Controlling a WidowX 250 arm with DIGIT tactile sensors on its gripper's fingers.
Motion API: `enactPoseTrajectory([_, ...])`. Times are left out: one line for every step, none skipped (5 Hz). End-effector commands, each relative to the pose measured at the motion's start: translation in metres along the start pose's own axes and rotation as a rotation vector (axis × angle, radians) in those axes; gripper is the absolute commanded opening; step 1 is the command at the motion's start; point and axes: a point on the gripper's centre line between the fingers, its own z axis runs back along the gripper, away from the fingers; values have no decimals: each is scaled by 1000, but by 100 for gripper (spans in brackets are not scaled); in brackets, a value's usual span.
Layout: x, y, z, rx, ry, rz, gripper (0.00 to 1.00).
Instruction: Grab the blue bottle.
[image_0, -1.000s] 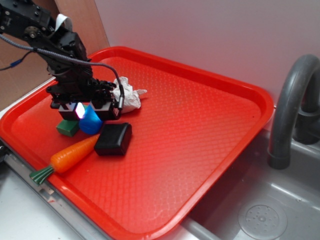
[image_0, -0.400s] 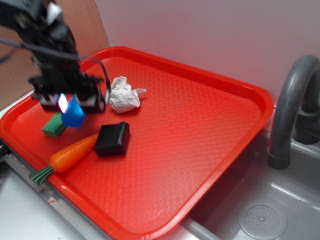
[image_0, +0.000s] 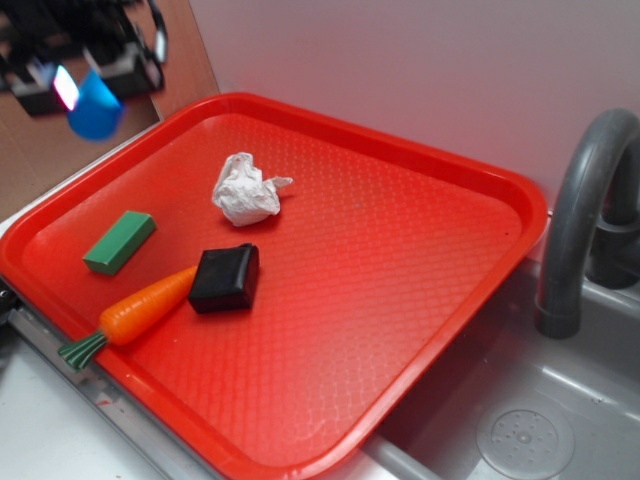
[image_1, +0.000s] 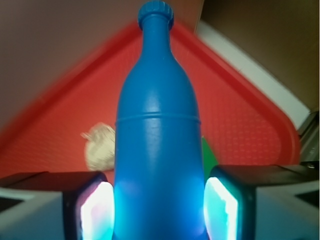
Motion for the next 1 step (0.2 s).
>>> enactPoseTrajectory([18,13,87,-202,-4,125,0])
